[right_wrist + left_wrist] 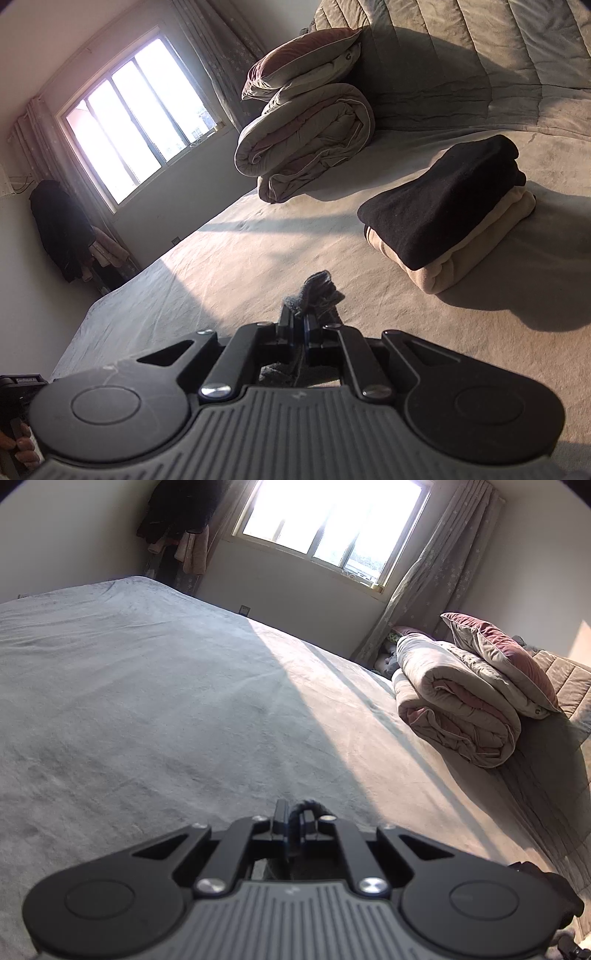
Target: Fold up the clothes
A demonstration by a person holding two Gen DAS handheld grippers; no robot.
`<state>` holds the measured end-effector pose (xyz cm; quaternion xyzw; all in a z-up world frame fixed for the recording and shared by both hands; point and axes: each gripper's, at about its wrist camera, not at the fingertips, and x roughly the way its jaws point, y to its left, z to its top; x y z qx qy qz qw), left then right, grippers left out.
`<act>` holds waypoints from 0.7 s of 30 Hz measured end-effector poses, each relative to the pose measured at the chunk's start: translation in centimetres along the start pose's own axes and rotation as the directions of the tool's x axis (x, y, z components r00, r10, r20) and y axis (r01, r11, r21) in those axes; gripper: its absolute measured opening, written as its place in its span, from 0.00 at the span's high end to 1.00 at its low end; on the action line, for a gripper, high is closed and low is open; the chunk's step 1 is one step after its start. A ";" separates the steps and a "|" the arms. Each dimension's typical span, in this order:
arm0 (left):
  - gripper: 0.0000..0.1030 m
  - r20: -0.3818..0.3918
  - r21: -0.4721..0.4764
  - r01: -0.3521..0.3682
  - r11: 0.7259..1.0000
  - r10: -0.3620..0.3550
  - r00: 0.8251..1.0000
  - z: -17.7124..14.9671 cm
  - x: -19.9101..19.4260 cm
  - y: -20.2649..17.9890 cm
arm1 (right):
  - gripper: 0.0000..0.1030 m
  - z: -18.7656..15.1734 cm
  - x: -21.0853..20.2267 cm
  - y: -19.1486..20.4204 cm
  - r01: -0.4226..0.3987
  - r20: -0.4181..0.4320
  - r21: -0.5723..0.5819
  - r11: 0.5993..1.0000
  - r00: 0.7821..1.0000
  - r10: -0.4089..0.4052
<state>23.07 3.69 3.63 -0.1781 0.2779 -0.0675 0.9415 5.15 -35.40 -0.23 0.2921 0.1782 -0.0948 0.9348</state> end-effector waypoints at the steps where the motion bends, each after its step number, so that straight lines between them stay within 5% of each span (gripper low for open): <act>1: 0.95 -0.006 -0.019 0.006 1.000 -0.007 1.000 0.4 0.7 -0.2 | 0.93 -0.1 0.2 -0.1 0.002 -0.008 -0.006 1.000 1.000 -0.002; 3: 0.95 -0.019 -0.082 0.038 0.996 -0.040 0.999 1.0 2.1 -0.3 | 0.93 -0.3 0.7 -0.3 0.003 -0.022 -0.007 1.000 1.000 -0.003; 9: 0.95 -0.003 -0.054 0.021 0.998 -0.021 1.000 1.8 5.2 -1.4 | 0.89 -1.2 2.0 -0.6 -0.005 -0.094 0.014 1.000 0.996 0.006; 18: 0.93 -0.106 -0.091 0.003 0.996 -0.012 0.994 0.7 8.2 0.0 | 0.83 -1.4 2.0 -0.4 -0.008 -0.148 0.009 1.000 0.989 0.009; 20: 0.65 -0.122 -0.068 0.006 0.998 -0.014 0.992 0.2 7.7 -0.2 | 0.47 -1.6 2.0 -0.4 -0.005 -0.160 0.028 1.000 0.987 0.009; 21: 0.57 -0.121 -0.052 0.003 0.999 -0.009 0.993 0.0 7.2 -0.3 | 0.42 -1.7 1.9 -0.4 -0.004 -0.165 0.037 0.999 0.986 0.010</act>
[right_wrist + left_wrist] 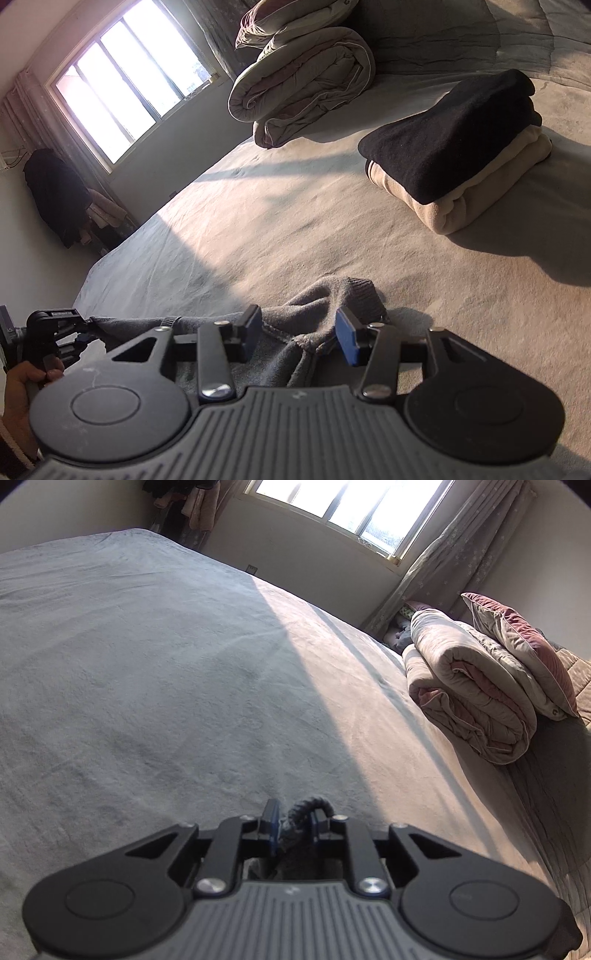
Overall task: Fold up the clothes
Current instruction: 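Lay the sweater flat on the bed and open both grippers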
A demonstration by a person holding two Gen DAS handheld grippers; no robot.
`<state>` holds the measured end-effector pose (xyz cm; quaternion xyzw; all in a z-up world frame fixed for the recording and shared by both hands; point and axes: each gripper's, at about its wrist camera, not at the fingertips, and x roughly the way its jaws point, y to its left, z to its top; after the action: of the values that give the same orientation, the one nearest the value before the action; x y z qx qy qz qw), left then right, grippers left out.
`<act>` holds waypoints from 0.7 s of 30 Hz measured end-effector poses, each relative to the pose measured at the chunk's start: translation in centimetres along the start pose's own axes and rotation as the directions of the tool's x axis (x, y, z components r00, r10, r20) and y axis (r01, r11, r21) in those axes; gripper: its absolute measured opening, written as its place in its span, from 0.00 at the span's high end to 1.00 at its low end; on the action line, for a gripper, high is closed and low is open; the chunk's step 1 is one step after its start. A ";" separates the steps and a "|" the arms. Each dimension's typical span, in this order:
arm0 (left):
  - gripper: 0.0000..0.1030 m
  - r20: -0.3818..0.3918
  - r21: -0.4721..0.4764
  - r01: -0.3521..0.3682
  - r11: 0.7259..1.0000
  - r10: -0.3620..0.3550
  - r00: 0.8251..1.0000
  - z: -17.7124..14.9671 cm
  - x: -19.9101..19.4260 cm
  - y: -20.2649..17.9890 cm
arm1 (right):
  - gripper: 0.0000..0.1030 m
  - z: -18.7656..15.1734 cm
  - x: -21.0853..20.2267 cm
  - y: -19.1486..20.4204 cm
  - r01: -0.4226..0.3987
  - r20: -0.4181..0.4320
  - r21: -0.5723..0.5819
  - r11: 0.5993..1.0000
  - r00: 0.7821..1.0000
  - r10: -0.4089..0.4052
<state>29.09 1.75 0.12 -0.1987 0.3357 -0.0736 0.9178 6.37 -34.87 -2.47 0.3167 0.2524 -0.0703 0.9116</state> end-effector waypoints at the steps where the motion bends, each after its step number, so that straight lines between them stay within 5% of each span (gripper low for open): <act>1: 0.49 0.006 0.013 -0.003 1.000 0.003 1.000 -0.2 -0.5 -0.1 | 0.41 0.0 0.0 0.0 -0.007 -0.003 0.004 1.000 1.000 0.007; 11: 0.35 -0.081 0.072 -0.004 0.997 0.010 0.997 -3.9 -8.5 0.9 | 0.41 -2.9 0.8 1.1 0.021 -0.191 -0.035 0.999 0.981 -0.027; 21: 0.29 -0.137 0.129 -0.007 0.992 0.024 0.990 -11.4 -15.0 4.2 | 0.41 -5.7 0.4 2.5 0.029 -0.287 -0.126 0.992 0.956 -0.065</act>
<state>10.31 6.00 -0.74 -0.1309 0.3944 -0.1015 0.9039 5.08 -29.38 -5.12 0.2618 0.3946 -0.0295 0.8803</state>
